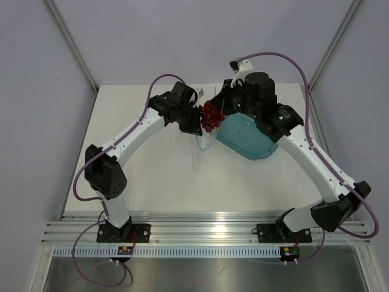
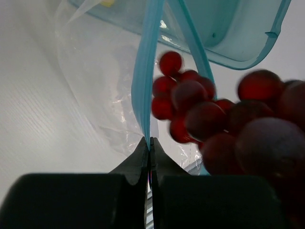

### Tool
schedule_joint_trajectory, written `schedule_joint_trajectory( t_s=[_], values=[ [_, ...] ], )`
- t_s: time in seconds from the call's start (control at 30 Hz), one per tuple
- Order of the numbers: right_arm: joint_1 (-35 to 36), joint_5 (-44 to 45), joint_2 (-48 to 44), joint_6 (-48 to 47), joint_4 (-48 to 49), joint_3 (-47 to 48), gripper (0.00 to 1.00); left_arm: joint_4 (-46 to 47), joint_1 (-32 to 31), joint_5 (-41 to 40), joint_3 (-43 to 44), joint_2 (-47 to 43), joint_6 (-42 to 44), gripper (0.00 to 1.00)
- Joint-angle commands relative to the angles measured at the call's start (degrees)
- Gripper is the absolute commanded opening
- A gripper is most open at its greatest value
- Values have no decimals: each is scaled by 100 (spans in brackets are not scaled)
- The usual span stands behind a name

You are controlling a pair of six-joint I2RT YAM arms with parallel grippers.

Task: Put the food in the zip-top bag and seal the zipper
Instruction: Place the fake fruit in the zipper food storage bag.

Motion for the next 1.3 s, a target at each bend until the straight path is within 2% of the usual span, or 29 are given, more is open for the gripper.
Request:
schedule_joint_trajectory(
  t_s=[0.0, 0.27, 0.67, 1.27],
  values=[
    [74, -199, -11, 148, 489, -85, 0, 328, 38, 349, 59, -256, -56, 0],
    [75, -269, 68, 209, 525, -296, 0, 539, 143, 622, -170, -406, -126, 0],
    [92, -348, 200, 306, 568, -542, 0, 1154, 381, 1500, -566, -582, -328, 0],
    [101, -182, 481, 376, 516, -1211, 0, 1374, 512, 1747, -654, -678, -451, 0]
  ],
)
